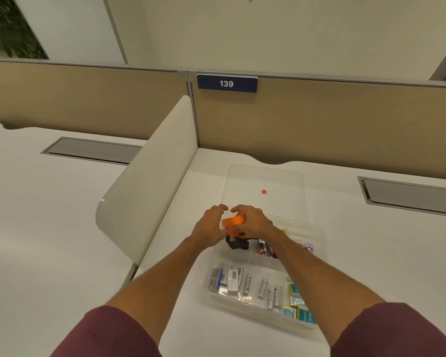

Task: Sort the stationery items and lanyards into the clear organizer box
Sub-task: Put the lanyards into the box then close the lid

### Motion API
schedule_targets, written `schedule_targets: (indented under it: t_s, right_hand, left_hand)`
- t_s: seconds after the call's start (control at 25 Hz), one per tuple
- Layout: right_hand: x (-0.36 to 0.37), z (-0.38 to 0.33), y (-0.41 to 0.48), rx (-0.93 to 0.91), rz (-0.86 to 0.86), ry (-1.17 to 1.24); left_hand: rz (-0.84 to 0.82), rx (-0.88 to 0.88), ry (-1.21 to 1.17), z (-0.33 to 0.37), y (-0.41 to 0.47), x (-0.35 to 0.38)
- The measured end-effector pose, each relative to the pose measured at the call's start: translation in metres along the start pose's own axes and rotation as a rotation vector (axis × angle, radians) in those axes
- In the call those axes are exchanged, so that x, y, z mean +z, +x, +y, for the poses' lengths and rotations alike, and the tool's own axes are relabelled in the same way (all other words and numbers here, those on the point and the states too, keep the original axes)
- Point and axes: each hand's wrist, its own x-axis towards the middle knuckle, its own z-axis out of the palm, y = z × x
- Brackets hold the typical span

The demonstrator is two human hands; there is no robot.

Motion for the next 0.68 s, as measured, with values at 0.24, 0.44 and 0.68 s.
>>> schedule_targets:
  t_s: [0.24, 0.44, 0.68]
  right_hand:
    - [0.004, 0.012, -0.006, -0.030, -0.019, -0.001]
    - [-0.014, 0.033, -0.012, 0.121, 0.164, -0.076]
    - [-0.016, 0.052, -0.024, 0.110, -0.013, -0.435]
  left_hand:
    - [-0.062, 0.055, -0.085, -0.003, -0.002, 0.006]
    - [-0.128, 0.213, 0.207, 0.001, 0.002, 0.015]
    - [-0.160, 0.180, 0.500, 0.006, 0.009, 0.024]
